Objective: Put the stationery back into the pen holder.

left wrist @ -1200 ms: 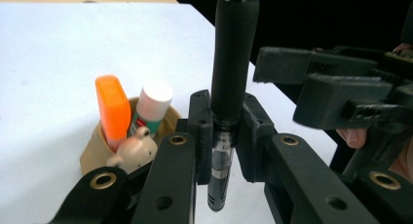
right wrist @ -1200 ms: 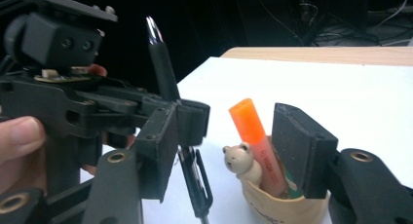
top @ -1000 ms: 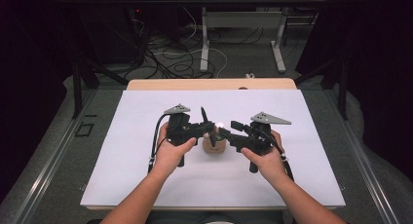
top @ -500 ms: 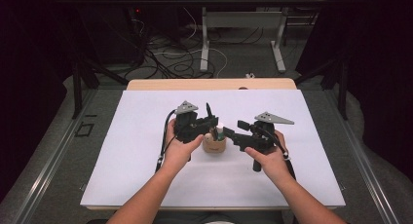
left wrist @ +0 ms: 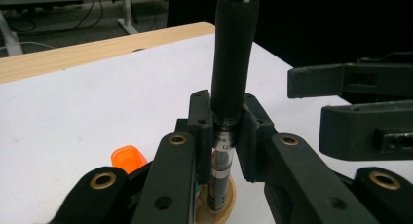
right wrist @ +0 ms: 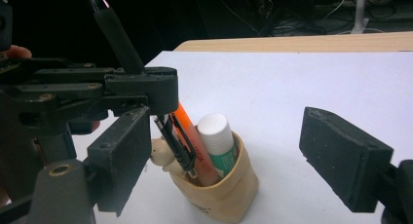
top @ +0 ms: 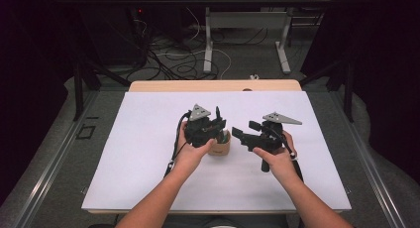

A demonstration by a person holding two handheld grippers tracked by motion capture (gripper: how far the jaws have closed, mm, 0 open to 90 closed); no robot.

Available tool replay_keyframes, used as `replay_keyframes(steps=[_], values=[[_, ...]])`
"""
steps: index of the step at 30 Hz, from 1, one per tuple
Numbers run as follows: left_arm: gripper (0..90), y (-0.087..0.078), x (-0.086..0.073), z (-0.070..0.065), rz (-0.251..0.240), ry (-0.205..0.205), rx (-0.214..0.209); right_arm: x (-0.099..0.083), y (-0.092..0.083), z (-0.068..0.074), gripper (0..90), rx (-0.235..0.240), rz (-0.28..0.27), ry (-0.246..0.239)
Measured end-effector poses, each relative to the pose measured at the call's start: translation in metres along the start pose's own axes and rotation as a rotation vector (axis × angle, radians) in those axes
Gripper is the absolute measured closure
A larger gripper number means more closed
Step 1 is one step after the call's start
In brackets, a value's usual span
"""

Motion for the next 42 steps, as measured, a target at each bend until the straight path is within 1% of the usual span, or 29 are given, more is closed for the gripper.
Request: replay_keyframes(steps=[2,4,5,6,7,8,9,10,11,12,14,16,17,20,21,22,24,26,30,31,34,36,38,39,40,41,42], values=[[78.9,0.003,-0.002,-0.001,0.007,0.013,0.01,0.0,-0.001,-0.002,19.1,-0.004,0.001,0.001],[78.9,0.005,-0.004,-0.001,0.01,0.03,0.017,-0.001,-0.001,-0.003,19.1,-0.006,0.001,0.012],[78.9,0.007,-0.005,-0.002,0.013,0.028,0.019,-0.001,-0.002,-0.003,19.1,-0.007,0.001,0.016],[78.9,0.008,-0.006,-0.002,0.018,0.035,0.018,-0.001,-0.002,-0.004,19.2,-0.008,0.0,0.016],[78.9,0.009,-0.007,-0.002,0.009,0.032,0.021,-0.001,-0.002,-0.004,19.2,-0.006,0.003,0.019],[78.9,0.01,-0.008,-0.003,0.021,0.029,0.022,-0.001,-0.003,-0.004,19.2,-0.011,0.005,0.023],[78.9,0.011,-0.01,-0.003,0.021,0.031,0.028,-0.001,-0.002,-0.004,19.2,-0.009,0.001,0.029],[78.9,0.012,-0.011,-0.003,0.028,0.036,0.022,-0.001,-0.003,-0.005,19.2,-0.008,0.001,0.022],[78.9,0.013,-0.013,-0.003,0.035,0.035,0.023,0.0,-0.002,-0.005,19.2,-0.009,-0.002,0.019],[78.9,0.014,-0.014,-0.003,0.039,0.043,0.026,0.0,-0.003,-0.005,19.2,-0.01,-0.001,0.018],[78.9,0.014,-0.017,-0.004,0.047,0.044,0.021,-0.001,-0.003,-0.004,19.2,-0.008,0.001,0.026],[78.8,0.016,-0.019,-0.005,0.044,0.047,0.025,-0.001,-0.003,-0.004,19.2,-0.008,-0.001,0.019],[78.8,0.017,-0.02,-0.005,0.054,0.057,0.029,-0.001,-0.003,-0.003,19.2,-0.007,-0.001,0.018],[78.8,0.018,-0.022,-0.007,0.06,0.058,0.022,-0.001,-0.002,-0.002,19.2,-0.004,0.002,0.026],[78.8,0.018,-0.023,-0.007,0.071,0.06,0.021,-0.001,-0.002,-0.002,19.2,-0.005,0.002,0.019],[78.7,0.017,-0.023,-0.007,0.074,0.061,0.02,-0.001,-0.002,-0.002,19.2,-0.008,-0.001,0.023],[78.7,0.018,-0.023,-0.008,0.063,0.064,0.024,-0.001,-0.003,-0.003,19.2,-0.007,0.002,0.021],[78.6,0.018,-0.023,-0.008,0.063,0.063,0.026,-0.001,-0.003,-0.004,19.2,-0.012,0.001,0.018],[77.7,0.018,-0.022,-0.007,0.057,0.062,0.021,0.0,-0.003,-0.004,19.2,-0.009,-0.003,0.017],[77.1,0.018,-0.022,-0.007,0.061,0.062,0.024,0.0,-0.003,-0.004,19.2,-0.01,-0.005,0.017],[75.4,0.017,-0.021,-0.007,0.052,0.062,0.02,0.0,-0.003,-0.004,19.2,-0.011,-0.003,0.017],[72.8,0.016,-0.02,-0.008,0.049,0.057,0.021,-0.001,-0.003,-0.004,19.2,-0.011,-0.002,0.02],[69.7,0.014,-0.019,-0.007,0.053,0.06,0.018,0.0,-0.003,-0.005,19.3,-0.015,-0.001,0.022],[68.1,0.013,-0.018,-0.007,0.05,0.065,0.02,0.0,-0.003,-0.005,19.2,-0.013,-0.003,0.021],[66.3,0.013,-0.016,-0.007,0.036,0.057,0.019,0.0,-0.003,-0.005,19.2,-0.016,-0.005,0.021],[64.7,0.011,-0.015,-0.007,0.036,0.059,0.019,0.0,-0.003,-0.005,19.2,-0.016,-0.006,0.024],[63.2,0.01,-0.014,-0.007,0.041,0.058,0.019,0.0,-0.004,-0.005,19.2,-0.016,-0.006,0.016]])
Point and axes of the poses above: each handheld gripper's, and its own axes: y roughly forward along the jaws, x roughly out of its top, z roughly to its left, the point moved 6 cm from there along y, roughly forward along the jaws, and after that the axes turned 13 degrees about x, right-handed, at the moved point
